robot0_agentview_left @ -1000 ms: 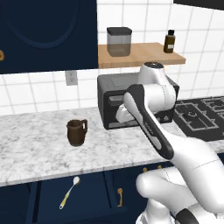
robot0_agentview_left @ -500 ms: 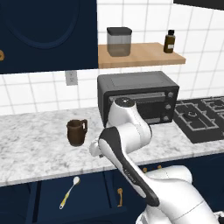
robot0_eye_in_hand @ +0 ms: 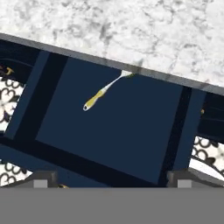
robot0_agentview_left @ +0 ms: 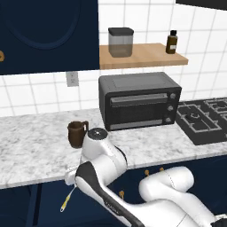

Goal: Pick the dish brush from the drawer and place it on the counter.

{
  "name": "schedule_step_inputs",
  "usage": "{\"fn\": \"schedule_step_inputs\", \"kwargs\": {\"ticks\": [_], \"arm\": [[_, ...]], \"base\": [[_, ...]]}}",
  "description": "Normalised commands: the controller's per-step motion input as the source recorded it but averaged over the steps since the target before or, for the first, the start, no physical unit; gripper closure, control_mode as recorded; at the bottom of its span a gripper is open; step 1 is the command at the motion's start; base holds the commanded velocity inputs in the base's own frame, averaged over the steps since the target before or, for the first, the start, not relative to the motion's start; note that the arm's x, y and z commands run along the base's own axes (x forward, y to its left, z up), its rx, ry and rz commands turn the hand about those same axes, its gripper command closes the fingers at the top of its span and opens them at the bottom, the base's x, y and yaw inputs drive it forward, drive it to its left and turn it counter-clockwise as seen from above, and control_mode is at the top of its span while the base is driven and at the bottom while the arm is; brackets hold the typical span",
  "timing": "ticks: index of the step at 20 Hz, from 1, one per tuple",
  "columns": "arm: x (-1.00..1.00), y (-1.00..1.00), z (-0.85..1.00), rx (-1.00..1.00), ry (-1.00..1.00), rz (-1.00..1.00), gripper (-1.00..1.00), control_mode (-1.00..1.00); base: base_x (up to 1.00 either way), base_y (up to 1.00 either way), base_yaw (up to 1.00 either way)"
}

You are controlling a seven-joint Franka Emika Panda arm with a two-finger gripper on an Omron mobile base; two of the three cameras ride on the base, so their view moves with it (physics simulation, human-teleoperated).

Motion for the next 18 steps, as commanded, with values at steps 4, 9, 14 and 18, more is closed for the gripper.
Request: {"fn": "schedule_step_inputs", "kwargs": {"ticks": [4,9,14,18], "arm": [[-0.06,0.71,-0.63,0.00,0.17,0.00,-1.00,-1.00],[0.09,0.66,-0.80,-0.07,0.10,0.00,-1.00,-1.00],[0.42,0.23,-0.65,-0.07,0.06,0.00,-1.00,-1.00],[0.42,0.07,-0.71,-0.07,0.05,0.00,-1.00,-1.00]], "base": [[0.00,0.00,0.00],[0.00,0.00,0.00],[0.00,0.00,0.00],[0.00,0.00,0.00]]}}
